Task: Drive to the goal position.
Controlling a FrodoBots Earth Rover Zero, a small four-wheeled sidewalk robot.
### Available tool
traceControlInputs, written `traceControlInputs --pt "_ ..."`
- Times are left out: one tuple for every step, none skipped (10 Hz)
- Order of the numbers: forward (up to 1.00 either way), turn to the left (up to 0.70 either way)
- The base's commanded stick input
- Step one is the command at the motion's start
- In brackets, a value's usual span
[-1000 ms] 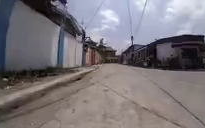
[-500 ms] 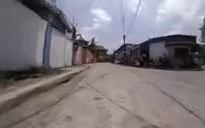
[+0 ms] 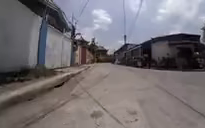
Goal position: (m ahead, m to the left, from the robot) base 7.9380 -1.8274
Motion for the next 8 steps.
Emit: traceControlInputs --pt "0.9 -0.01" --pt "0.9 -0.04" --pt "0.9 -0.23" --pt "0.9 -0.31" --pt "0.9 -0.36" --pt "0.9 -0.36" --pt "0.9 -0.34" --pt "0.9 -0.21"
